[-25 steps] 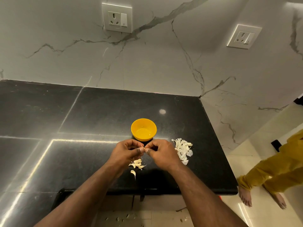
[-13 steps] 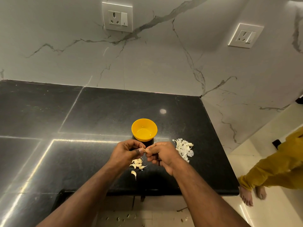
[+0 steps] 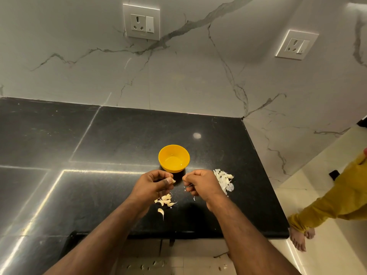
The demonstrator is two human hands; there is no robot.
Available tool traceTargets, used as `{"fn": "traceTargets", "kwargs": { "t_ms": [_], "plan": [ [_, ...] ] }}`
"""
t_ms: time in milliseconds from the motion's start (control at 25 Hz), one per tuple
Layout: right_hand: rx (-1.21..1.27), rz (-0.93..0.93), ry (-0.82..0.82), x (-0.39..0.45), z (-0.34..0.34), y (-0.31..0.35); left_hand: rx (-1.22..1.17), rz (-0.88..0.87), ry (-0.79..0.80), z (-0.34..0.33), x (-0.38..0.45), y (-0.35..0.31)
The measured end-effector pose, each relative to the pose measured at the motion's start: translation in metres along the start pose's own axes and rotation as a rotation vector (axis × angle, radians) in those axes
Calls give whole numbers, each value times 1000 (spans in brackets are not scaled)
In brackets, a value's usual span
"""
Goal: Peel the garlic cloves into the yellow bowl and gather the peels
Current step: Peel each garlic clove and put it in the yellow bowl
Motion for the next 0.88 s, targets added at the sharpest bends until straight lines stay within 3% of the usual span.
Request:
{"fn": "traceTargets", "kwargs": {
  "t_ms": [120,280,560,880],
  "plan": [
    [-124,102,-39,-2,1,1,2,4,-9,0,0,0],
    [19,129,105,-5,-13,8,42,6,18,-3,0,-2],
    [75,81,117,-4,-20,4,72,6,77,-6,-5,-3],
    [-138,134,-130,0,7,-7,-104,66,70,-6,-8,-4]
  ]
}}
Point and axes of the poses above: each hand's wrist, its own x-axis towards the middle knuckle, its own z-axis out of the back of the hand, y = z × x, the point moved 4 cm from there along x, towards the middle knuckle, and after that the axes turned 9 degrees about y, right-handed, at the moved point
